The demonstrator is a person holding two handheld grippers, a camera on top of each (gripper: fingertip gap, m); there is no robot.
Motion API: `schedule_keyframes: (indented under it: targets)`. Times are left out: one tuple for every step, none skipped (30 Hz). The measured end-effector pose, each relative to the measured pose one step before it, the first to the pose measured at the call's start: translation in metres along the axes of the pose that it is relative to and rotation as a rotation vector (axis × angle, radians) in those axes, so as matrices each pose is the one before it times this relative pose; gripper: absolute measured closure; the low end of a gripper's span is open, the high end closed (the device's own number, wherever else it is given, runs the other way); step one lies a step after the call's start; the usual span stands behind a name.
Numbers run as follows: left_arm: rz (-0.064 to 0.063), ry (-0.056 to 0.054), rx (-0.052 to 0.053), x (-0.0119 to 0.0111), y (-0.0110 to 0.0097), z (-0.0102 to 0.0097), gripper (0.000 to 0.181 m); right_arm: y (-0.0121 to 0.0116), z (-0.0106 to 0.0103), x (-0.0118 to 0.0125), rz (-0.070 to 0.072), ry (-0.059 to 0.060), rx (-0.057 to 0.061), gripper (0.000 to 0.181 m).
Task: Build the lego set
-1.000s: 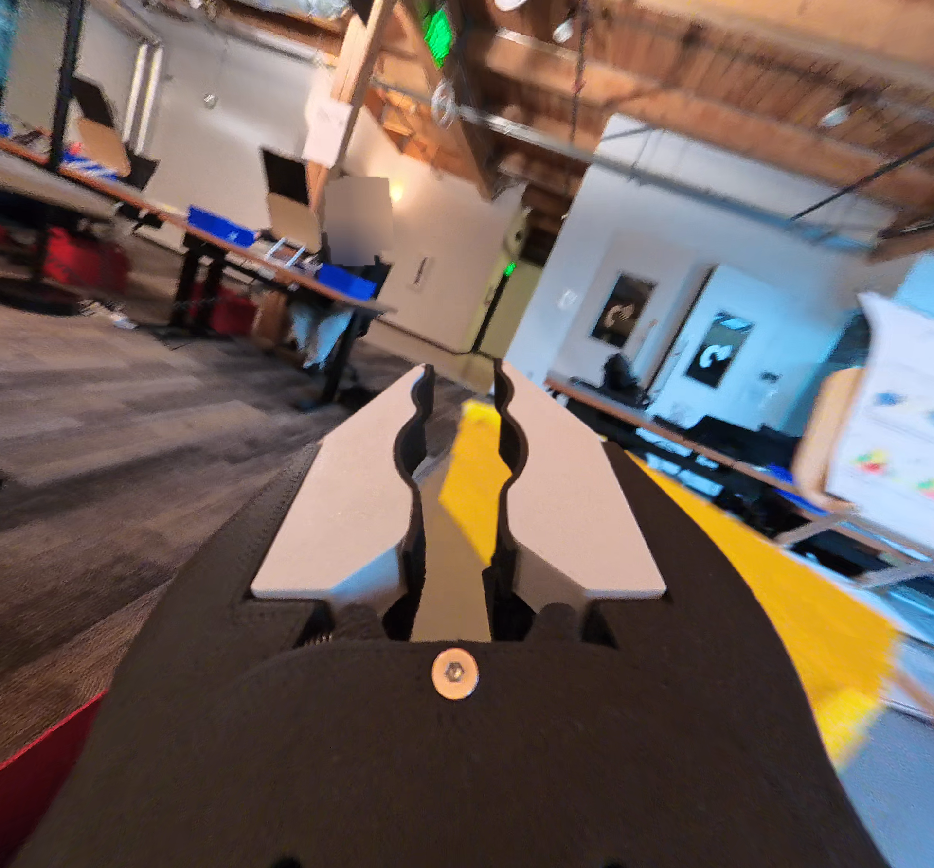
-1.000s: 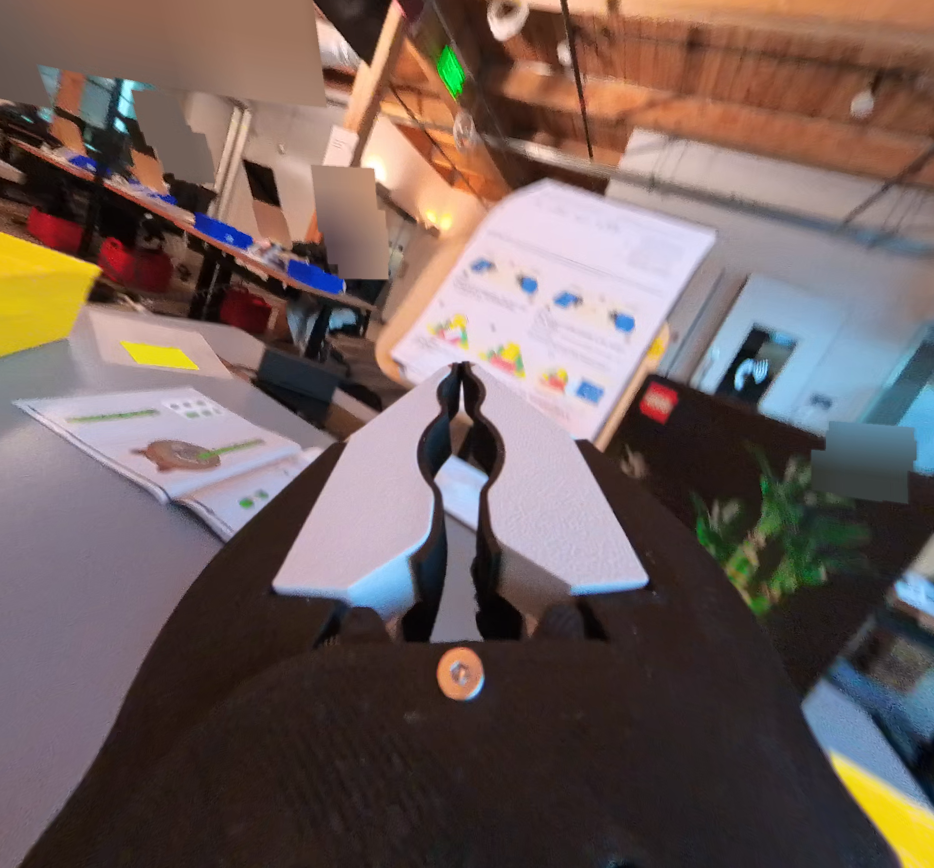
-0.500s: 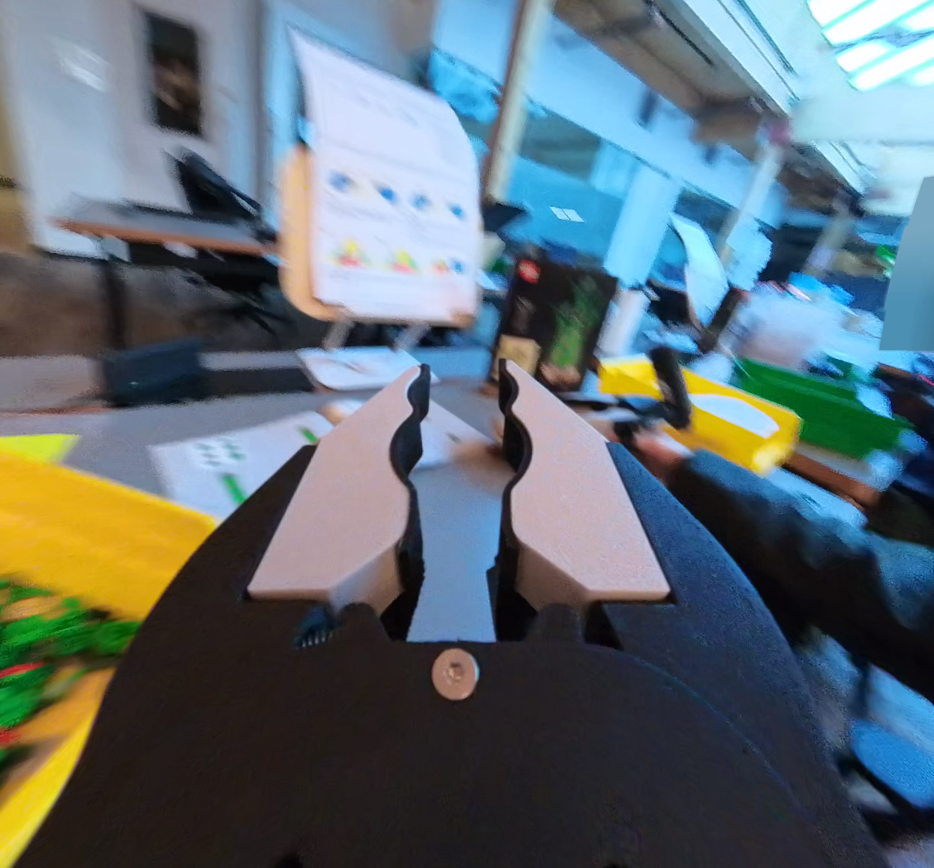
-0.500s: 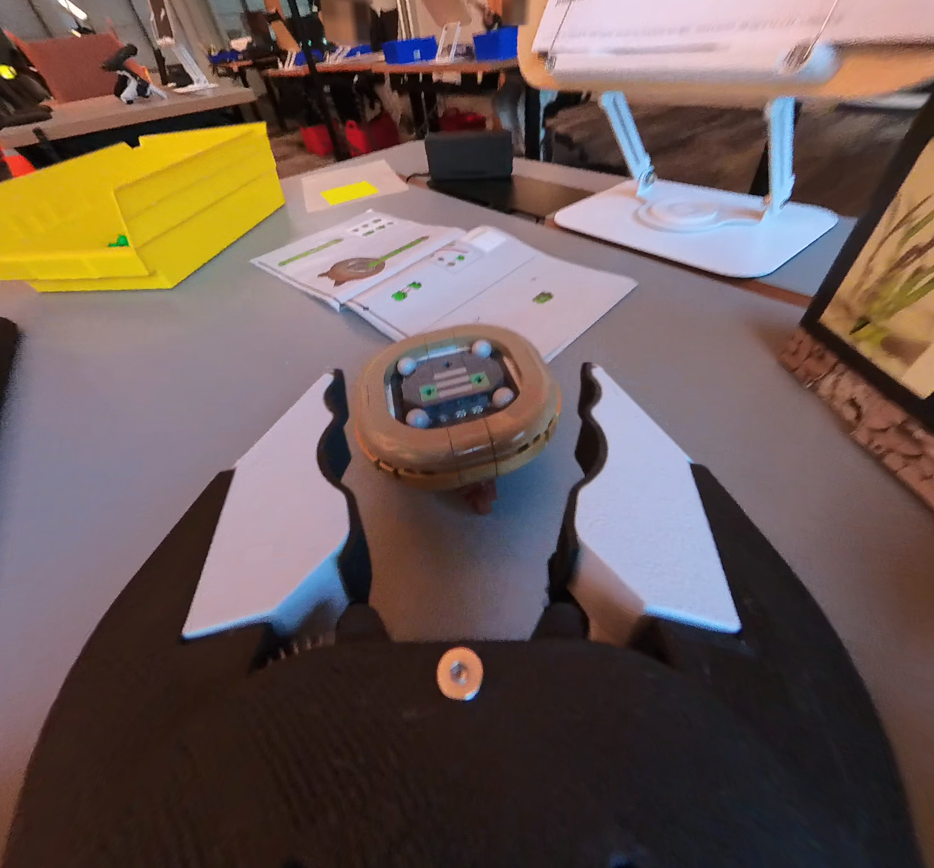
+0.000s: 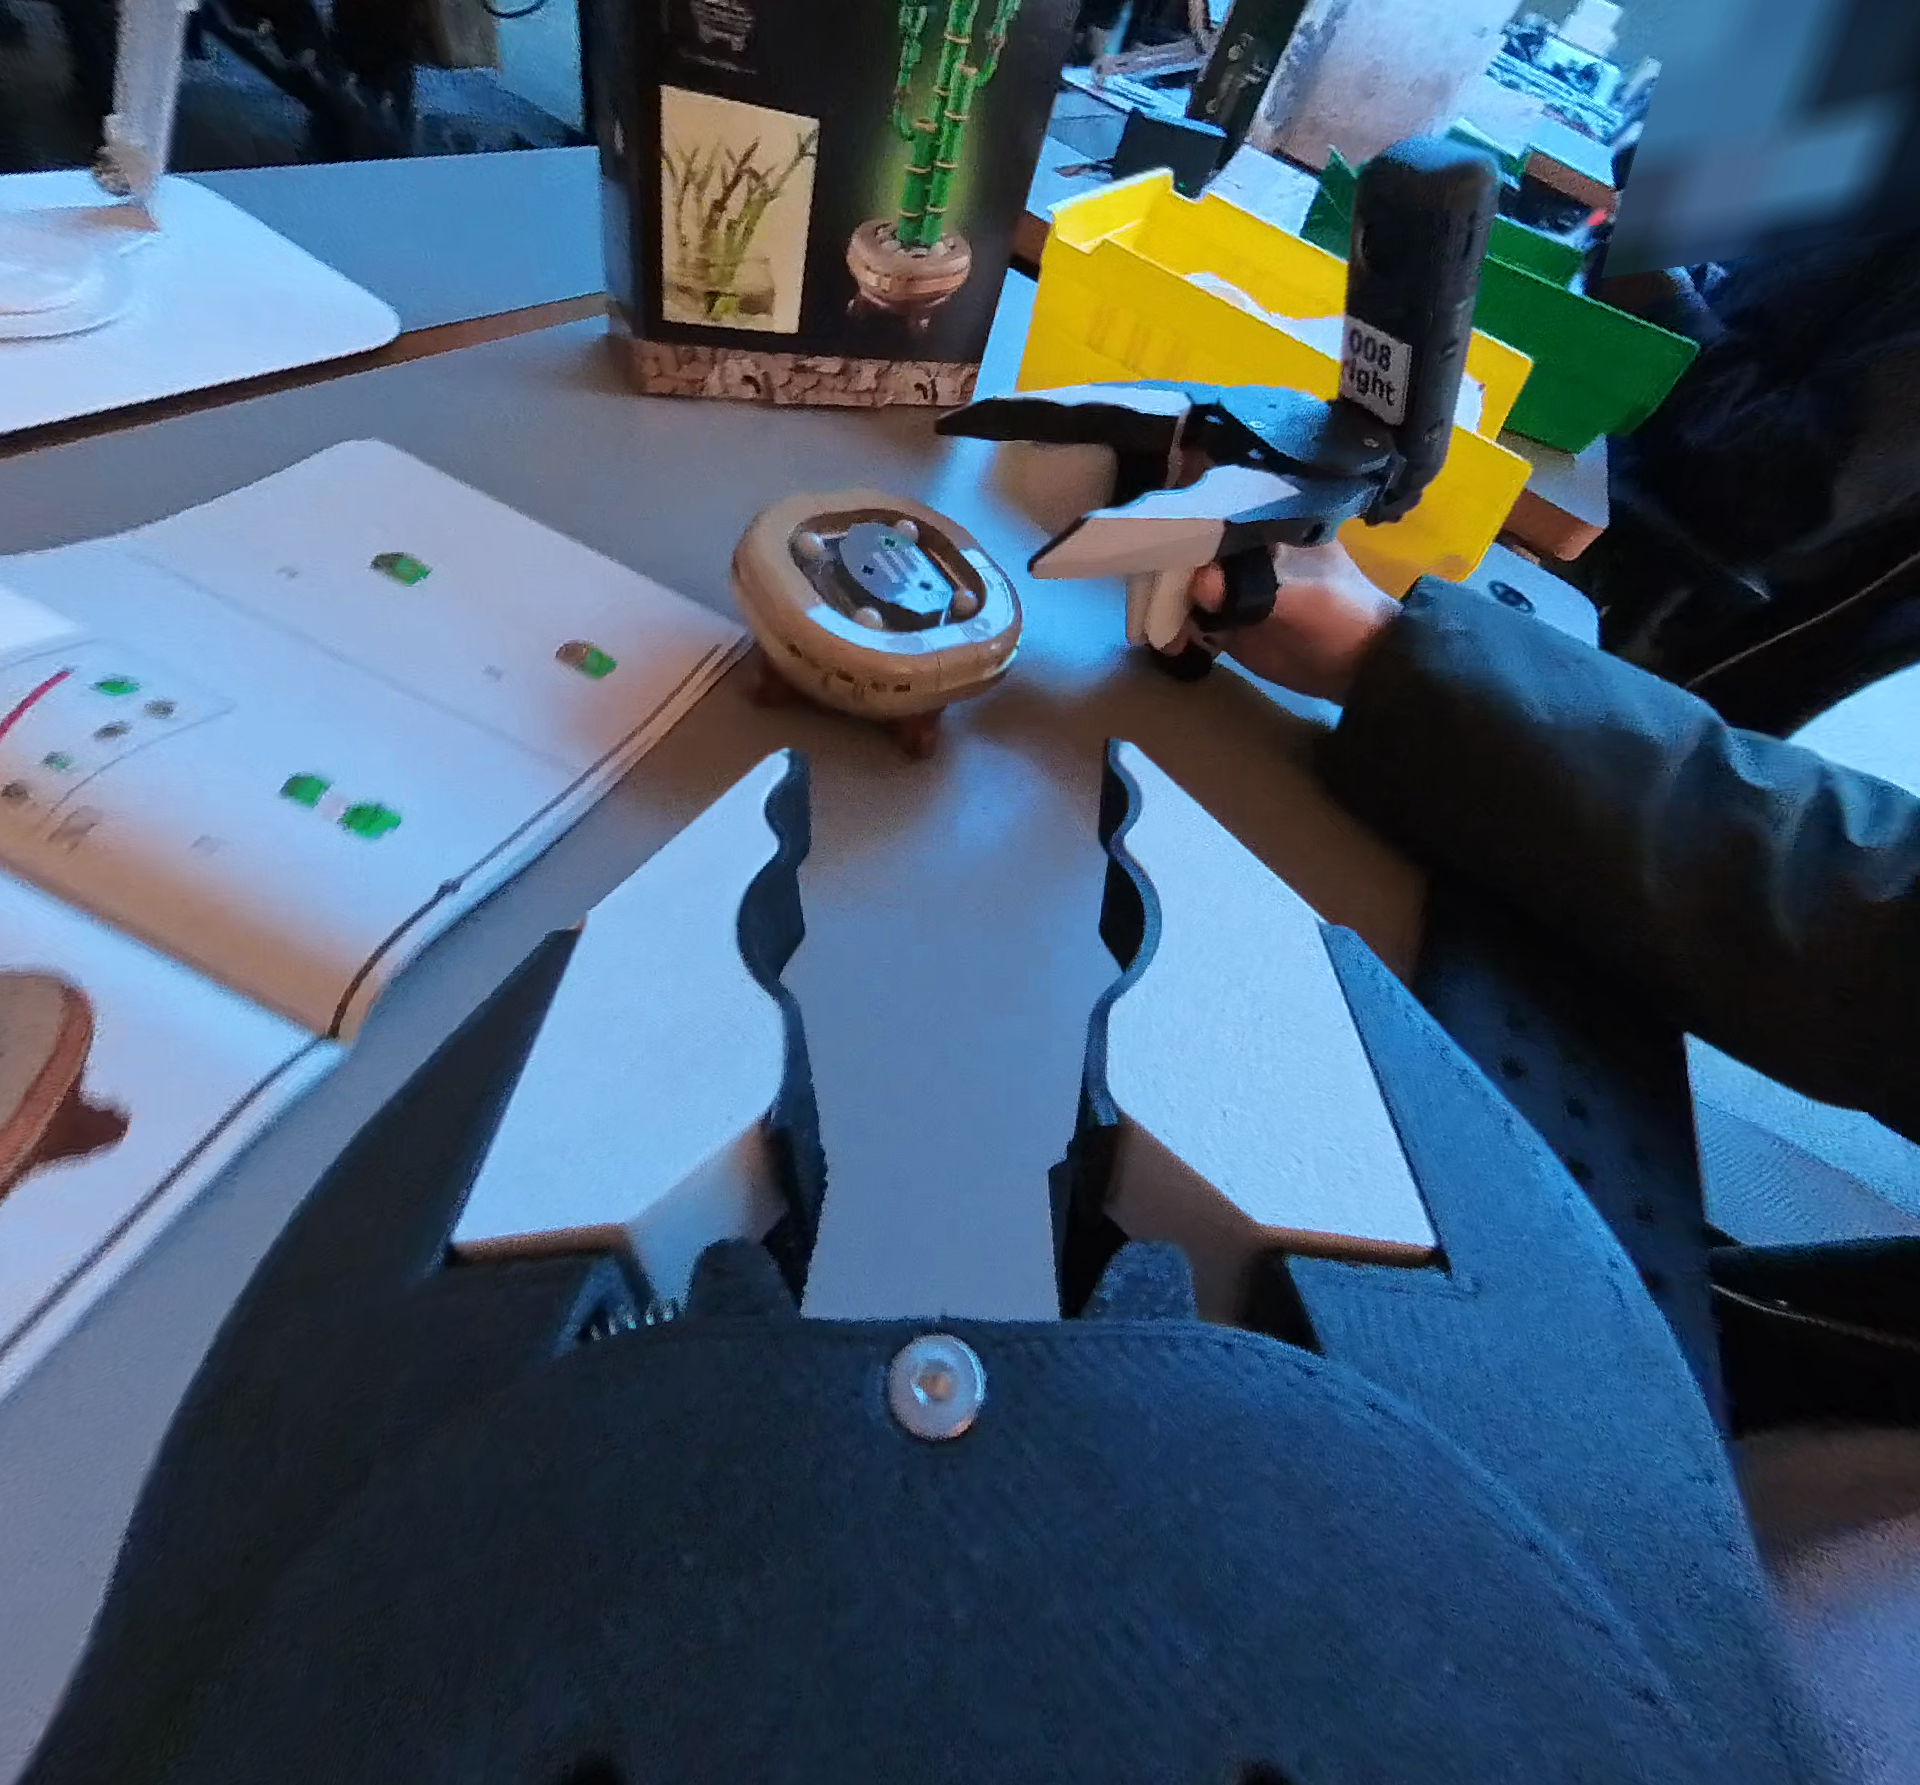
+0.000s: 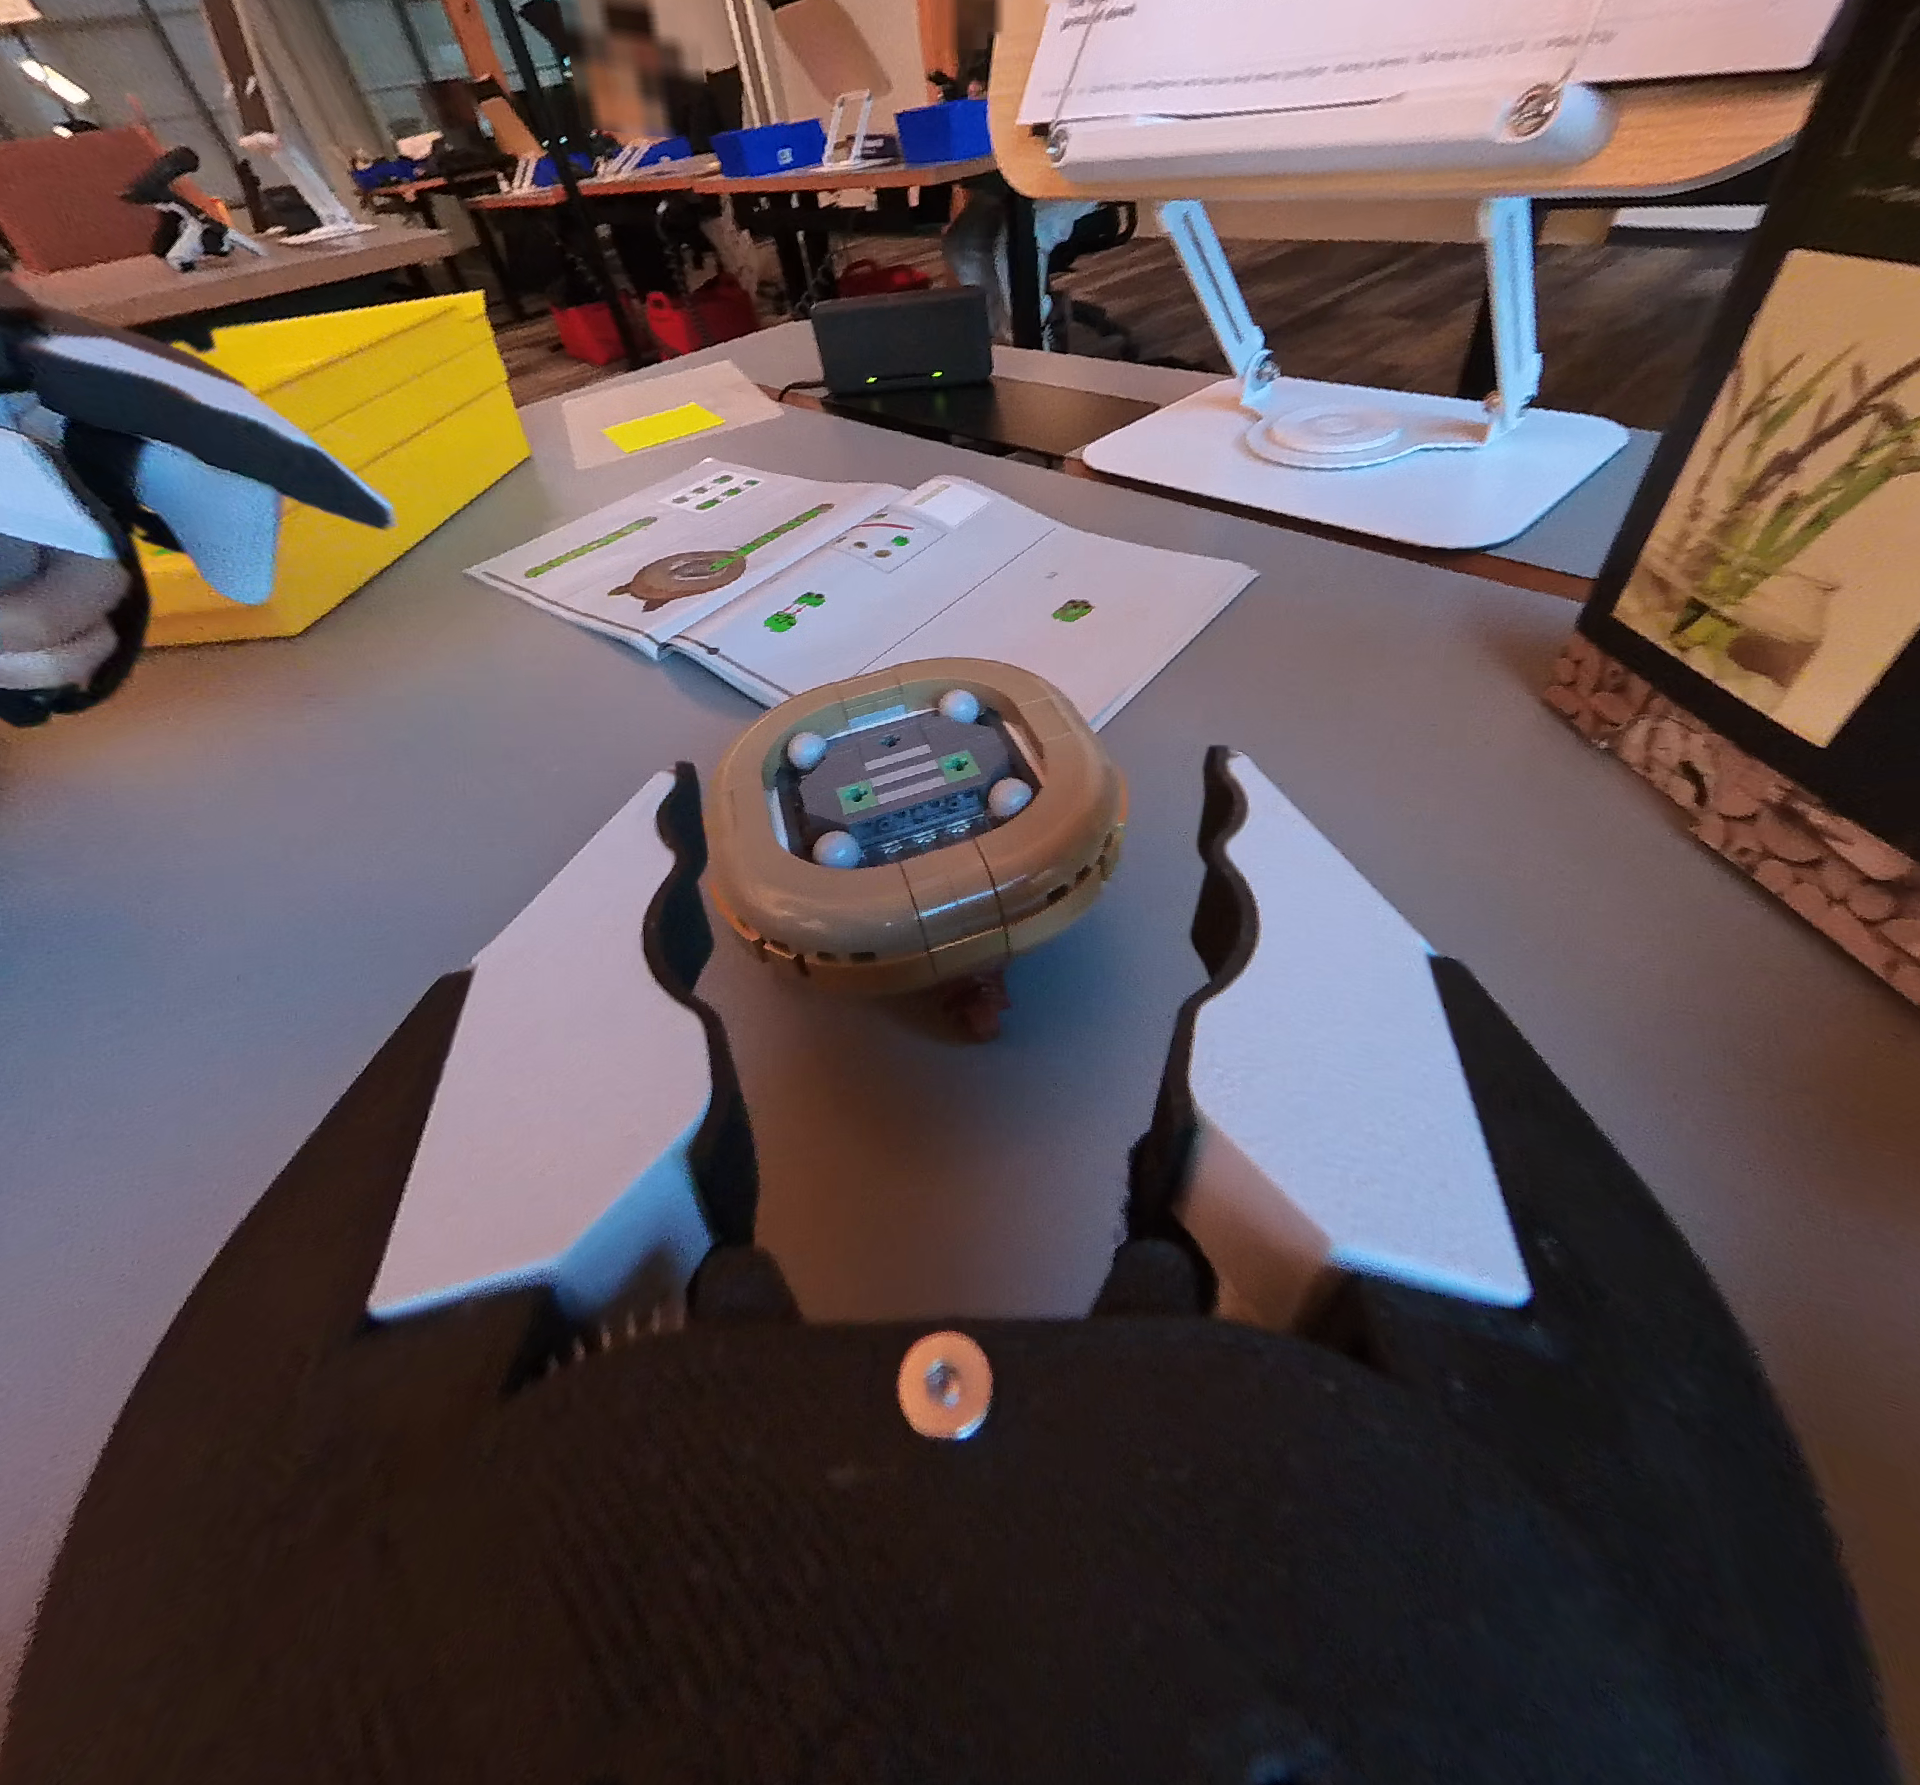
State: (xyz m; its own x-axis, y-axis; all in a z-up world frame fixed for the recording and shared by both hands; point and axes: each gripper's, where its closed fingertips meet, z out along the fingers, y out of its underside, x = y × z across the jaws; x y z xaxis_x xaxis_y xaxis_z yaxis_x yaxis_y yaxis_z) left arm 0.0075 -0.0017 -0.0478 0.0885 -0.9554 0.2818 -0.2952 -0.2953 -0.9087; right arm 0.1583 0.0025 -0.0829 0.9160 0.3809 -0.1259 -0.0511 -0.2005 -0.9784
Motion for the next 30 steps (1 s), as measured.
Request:
schedule_keyframes:
  targets:
    - [0.0197, 0.0110, -0.0034, -0.00296, -0.00040, 0.00955, 0.125, -0.00098, -0.00181, 0.00187, 0.0049, 0.0092, 0.0091, 0.087]
    - [0.0238, 0.0050, -0.0009, -0.00437, 0.00172, 0.00880, 0.126, -0.00042, -0.00126, 0.00092, 0.0092, -0.0006, 0.0039, 0.086]
    - [0.0247, 0.0034, -0.0030, -0.00469, 0.00458, 0.00764, 0.126, 0.00012, -0.00031, 0.00060, 0.0106, -0.0020, 0.0000, 0.083]
    - [0.0254, 0.0067, -0.0031, -0.00372, 0.00717, 0.00568, 0.129, 0.00043, 0.00031, 0.00027, 0.0043, -0.0006, -0.0029, 0.079]
    - [0.0237, 0.0080, 0.0004, -0.00218, 0.00879, 0.00309, 0.134, 0.00119, 0.00129, -0.00116, -0.0054, -0.0045, -0.0098, 0.075]
    - [0.0058, 0.0075, -0.0045, -0.00024, 0.00739, 0.00075, 0.139, 0.00219, 0.00247, -0.00277, -0.0124, -0.0102, -0.0177, 0.072]
    - [-0.0054, 0.0238, -0.0240, 0.00400, 0.00209, -0.00144, 0.135, 0.00295, 0.00360, -0.00342, -0.0192, -0.0100, -0.0257, 0.068]
    - [0.0109, 0.0283, -0.0015, 0.00652, -0.00360, -0.00383, 0.133, 0.00367, 0.00496, -0.00406, -0.0268, -0.0116, -0.0354, 0.064]
    - [0.0203, -0.0039, 0.0342, 0.00257, -0.00622, -0.00523, 0.133, 0.00492, 0.00568, -0.00423, -0.0327, -0.0110, -0.0457, 0.062]
    - [0.0097, -0.0315, 0.0486, -0.00191, -0.00627, -0.00479, 0.133, 0.00551, 0.00601, -0.00258, -0.0324, -0.0031, -0.0481, 0.061]
    - [-0.0077, -0.0216, 0.0322, -0.00155, -0.00375, -0.00290, 0.129, 0.00511, 0.00585, -0.00003, -0.0182, 0.0077, -0.0455, 0.062]
    - [-0.0229, 0.0084, -0.0022, 0.00180, 0.00021, -0.00100, 0.124, 0.00390, 0.00515, -0.00012, -0.0091, 0.0000, -0.0373, 0.063]
    - [-0.0280, 0.0233, -0.0185, 0.00313, 0.00214, -0.00022, 0.121, 0.00258, 0.00415, -0.00110, -0.0037, -0.0101, -0.0268, 0.068]
    - [-0.0245, 0.0110, -0.0145, 0.00058, 0.00184, 0.00002, 0.121, 0.00072, 0.00276, 0.00209, 0.0000, 0.0114, -0.0129, 0.070]
    - [-0.0200, -0.0093, -0.0112, -0.00291, 0.00127, -0.00061, 0.121, -0.00039, 0.00109, 0.00236, -0.0029, 0.0138, -0.0015, 0.076]
    - [-0.0127, -0.0154, -0.0130, -0.00465, 0.00080, -0.00175, 0.121, 0.00000, 0.00045, -0.00045, -0.0032, -0.0016, -0.0021, 0.076]
    - [-0.0087, -0.0143, -0.0067, -0.00527, -0.00061, -0.00296, 0.122, -0.00018, -0.00006, -0.00034, -0.0017, 0.0002, 0.0009, 0.077]
    - [-0.0126, -0.0210, 0.0060, -0.00703, -0.00231, -0.00428, 0.123, 0.00019, -0.00034, -0.00151, -0.0013, -0.0070, -0.0002, 0.077]
    - [-0.0213, -0.0278, 0.0090, -0.00869, -0.00238, -0.00513, 0.124, 0.00027, -0.00052, -0.00380, -0.0039, -0.0205, -0.0013, 0.077]
    - [-0.0290, -0.0290, 0.0042, -0.00959, -0.00159, -0.00560, 0.125, 0.00029, -0.00064, -0.00449, -0.0094, -0.0217, -0.0008, 0.077]
    - [-0.0379, -0.0415, -0.0039, -0.01199, 0.00000, -0.00552, 0.127, 0.00041, -0.00051, -0.00378, -0.0110, -0.0133, -0.0024, 0.077]
    - [-0.0450, -0.0577, -0.0142, -0.01500, 0.00194, -0.00554, 0.132, 0.00053, -0.00063, -0.00257, -0.0087, -0.0065, -0.0086, 0.077]
    - [-0.0413, -0.0484, -0.0059, -0.01393, 0.00103, -0.00484, 0.133, 0.00084, -0.00091, -0.00098, -0.0072, 0.0012, -0.0136, 0.077]
    - [-0.0315, -0.0382, 0.0048, -0.01202, -0.00053, -0.00412, 0.135, 0.00080, -0.00121, 0.00023, -0.0049, 0.0057, -0.0129, 0.077]
    - [-0.0213, -0.0450, 0.0060, -0.01245, -0.00109, -0.00397, 0.137, 0.00102, -0.00141, 0.00127, 0.0004, 0.0074, -0.0104, 0.077]
    - [-0.0109, -0.0527, 0.0068, -0.01288, -0.00128, -0.00371, 0.137, 0.00113, -0.00165, 0.00211, 0.0052, 0.0095, -0.0075, 0.077]
    - [-0.0065, -0.0691, 0.0029, -0.01444, -0.00033, -0.00323, 0.138, 0.00124, -0.00184, 0.00313, 0.0077, 0.0130, -0.0061, 0.077]
    - [-0.0046, -0.0777, 0.0005, -0.01480, 0.00037, -0.00275, 0.139, 0.00133, -0.00188, 0.00402, 0.0097, 0.0177, -0.0055, 0.077]
    - [-0.0016, -0.0791, -0.0038, -0.01389, 0.00122, -0.00181, 0.138, 0.00116, -0.00176, 0.00430, 0.0107, 0.0184, -0.0043, 0.077]
    - [0.0076, -0.0559, -0.0055, -0.00916, 0.00138, -0.00055, 0.135, 0.00108, -0.00137, 0.00351, 0.0118, 0.0125, -0.0033, 0.077]
